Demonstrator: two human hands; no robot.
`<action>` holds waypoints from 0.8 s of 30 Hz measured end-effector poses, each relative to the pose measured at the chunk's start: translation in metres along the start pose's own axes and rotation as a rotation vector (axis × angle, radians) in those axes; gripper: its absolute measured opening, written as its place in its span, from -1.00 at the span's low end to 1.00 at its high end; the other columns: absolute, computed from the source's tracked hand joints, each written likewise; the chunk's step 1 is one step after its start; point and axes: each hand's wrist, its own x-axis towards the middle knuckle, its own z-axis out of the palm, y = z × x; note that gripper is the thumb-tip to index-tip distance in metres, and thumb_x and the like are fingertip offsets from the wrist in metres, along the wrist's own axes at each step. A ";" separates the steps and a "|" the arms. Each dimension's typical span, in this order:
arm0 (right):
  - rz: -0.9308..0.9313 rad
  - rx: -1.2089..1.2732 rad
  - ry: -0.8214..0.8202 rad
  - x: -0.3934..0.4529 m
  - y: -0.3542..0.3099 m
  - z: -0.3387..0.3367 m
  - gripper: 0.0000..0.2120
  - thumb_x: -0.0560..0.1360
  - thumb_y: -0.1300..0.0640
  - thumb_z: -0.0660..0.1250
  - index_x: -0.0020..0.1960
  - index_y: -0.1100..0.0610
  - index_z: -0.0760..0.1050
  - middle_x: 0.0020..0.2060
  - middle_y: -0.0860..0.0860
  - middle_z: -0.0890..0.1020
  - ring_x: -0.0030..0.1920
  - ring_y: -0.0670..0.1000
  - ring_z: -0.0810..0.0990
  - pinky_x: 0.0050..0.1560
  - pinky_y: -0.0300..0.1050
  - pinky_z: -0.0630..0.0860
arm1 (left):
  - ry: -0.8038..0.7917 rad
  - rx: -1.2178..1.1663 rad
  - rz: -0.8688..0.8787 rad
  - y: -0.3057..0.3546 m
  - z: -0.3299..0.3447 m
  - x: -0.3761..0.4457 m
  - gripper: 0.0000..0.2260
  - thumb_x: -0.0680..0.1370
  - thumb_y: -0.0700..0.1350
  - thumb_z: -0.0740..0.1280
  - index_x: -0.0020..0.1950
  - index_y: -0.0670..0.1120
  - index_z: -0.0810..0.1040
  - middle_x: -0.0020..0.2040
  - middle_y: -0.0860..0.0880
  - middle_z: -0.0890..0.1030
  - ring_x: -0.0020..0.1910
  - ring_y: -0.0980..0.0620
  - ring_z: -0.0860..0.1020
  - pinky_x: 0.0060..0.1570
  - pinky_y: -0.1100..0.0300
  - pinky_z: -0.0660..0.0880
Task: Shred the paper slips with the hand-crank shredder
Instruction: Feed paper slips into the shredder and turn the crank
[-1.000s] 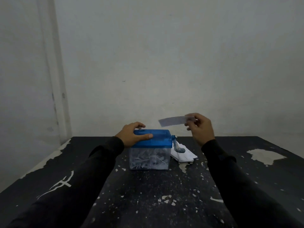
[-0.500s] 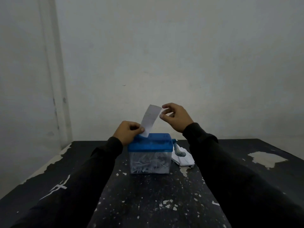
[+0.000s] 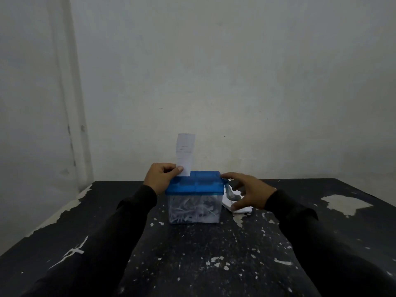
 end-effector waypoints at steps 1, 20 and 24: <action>-0.021 -0.020 0.029 -0.002 0.002 0.002 -0.19 0.36 0.03 0.62 0.49 -0.21 0.30 0.25 -0.27 0.46 0.18 -0.10 0.53 0.22 -0.11 0.56 | -0.002 0.005 -0.002 0.000 0.000 0.000 -0.92 0.58 -0.14 0.46 -0.06 -0.11 0.73 -0.21 0.13 0.70 -0.29 0.29 0.62 -0.27 0.42 0.50; 0.324 0.573 0.365 0.044 -0.025 0.003 -0.35 0.53 -0.38 0.24 -0.10 0.25 0.59 -0.28 0.24 0.71 -0.39 0.05 0.61 -0.29 -0.10 0.56 | -0.043 0.109 0.026 -0.001 0.004 -0.006 -0.86 0.56 -0.03 0.48 -0.02 -0.10 0.72 -0.08 0.04 0.71 -0.16 0.23 0.63 -0.17 0.40 0.49; 0.399 0.578 0.427 0.059 -0.023 0.013 -0.50 0.56 -0.30 0.28 0.08 0.16 0.42 -0.26 0.22 0.65 -0.43 0.07 0.62 -0.37 -0.07 0.55 | -0.144 0.079 0.039 -0.005 0.011 -0.009 -0.52 0.40 0.09 0.60 0.21 -0.10 0.61 0.09 0.06 0.68 0.02 0.14 0.66 -0.07 0.37 0.57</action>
